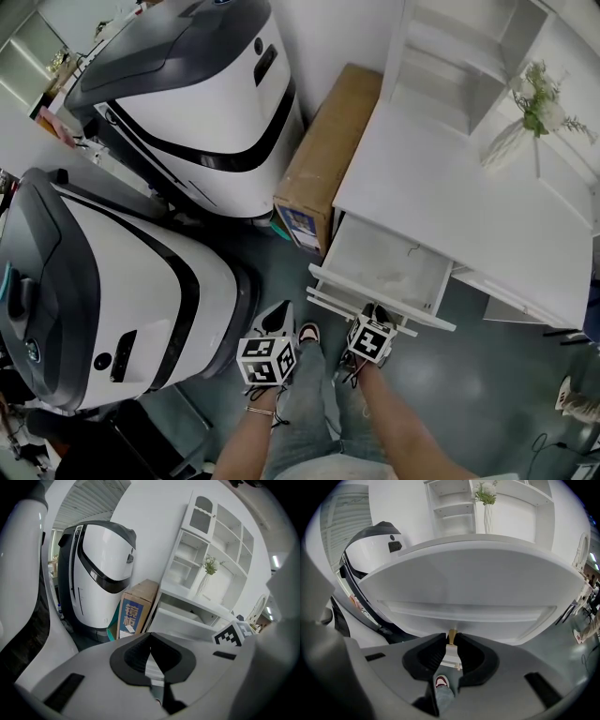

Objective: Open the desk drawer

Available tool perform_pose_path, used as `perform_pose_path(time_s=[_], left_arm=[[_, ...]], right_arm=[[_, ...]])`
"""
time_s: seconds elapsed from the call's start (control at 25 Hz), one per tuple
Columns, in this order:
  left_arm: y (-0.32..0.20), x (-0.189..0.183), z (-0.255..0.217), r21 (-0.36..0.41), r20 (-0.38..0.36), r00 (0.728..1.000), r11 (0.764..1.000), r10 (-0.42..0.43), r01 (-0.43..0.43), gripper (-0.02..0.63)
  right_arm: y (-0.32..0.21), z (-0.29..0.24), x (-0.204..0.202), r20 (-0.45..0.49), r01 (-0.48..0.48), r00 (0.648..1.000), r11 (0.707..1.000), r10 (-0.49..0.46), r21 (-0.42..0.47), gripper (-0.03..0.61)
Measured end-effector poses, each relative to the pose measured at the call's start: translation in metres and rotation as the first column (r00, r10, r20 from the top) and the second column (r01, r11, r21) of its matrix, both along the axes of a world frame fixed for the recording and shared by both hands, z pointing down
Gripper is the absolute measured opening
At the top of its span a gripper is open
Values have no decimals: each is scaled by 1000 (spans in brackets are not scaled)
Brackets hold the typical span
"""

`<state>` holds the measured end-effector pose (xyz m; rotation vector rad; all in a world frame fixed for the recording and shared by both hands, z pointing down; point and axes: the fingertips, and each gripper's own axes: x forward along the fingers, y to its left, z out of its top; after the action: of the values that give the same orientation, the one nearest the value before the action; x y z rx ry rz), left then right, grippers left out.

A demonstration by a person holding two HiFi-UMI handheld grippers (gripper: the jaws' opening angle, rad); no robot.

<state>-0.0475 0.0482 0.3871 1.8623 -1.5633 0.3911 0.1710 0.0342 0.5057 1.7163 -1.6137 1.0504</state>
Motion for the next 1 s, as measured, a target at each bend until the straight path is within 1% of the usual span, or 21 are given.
perform_pose_path(time_s=[0.12, 0.28, 0.44, 0.6, 0.68, 0.76, 0.88, 0.96, 1.0], left_arm=[[-2, -1, -3, -1, 6, 1000, 1000, 10, -10, 18], [-5, -2, -11, -1, 16, 999, 1000, 28, -28, 18], [-10, 2, -23, 1, 30, 997, 998, 69, -69, 18], [-21, 11, -42, 17, 21, 994, 994, 108, -108, 18], [-32, 19, -55, 35, 6, 992, 991, 128, -128, 18], [-49, 29, -71, 66, -5, 988, 986, 154, -153, 18], [-82, 43, -103, 130, -4, 980, 972, 197, -195, 18], [-104, 56, -132, 191, 4, 973, 955, 230, -227, 18], [-115, 64, -149, 227, 11, 968, 943, 249, -245, 18]], right_arm=[[0, 1, 0, 7, 3, 1000, 1000, -3, -5, 86], [-1, -3, 0, -15, 23, 1000, 1000, -23, -19, 91], [4, -18, -2, -30, 106, 994, 994, -105, 4, 89], [11, -55, -6, 13, 177, 984, 982, -179, 57, 89], [9, -84, -5, 40, 196, 979, 974, -202, 115, 91], [-3, -122, -1, 47, 212, 973, 956, -226, 201, 91], [-30, -188, 16, 15, 214, 972, 912, -234, 349, 87], [-50, -236, 39, -12, 187, 979, 877, -203, 443, 77], [-60, -261, 53, -23, 165, 984, 856, -177, 491, 70]])
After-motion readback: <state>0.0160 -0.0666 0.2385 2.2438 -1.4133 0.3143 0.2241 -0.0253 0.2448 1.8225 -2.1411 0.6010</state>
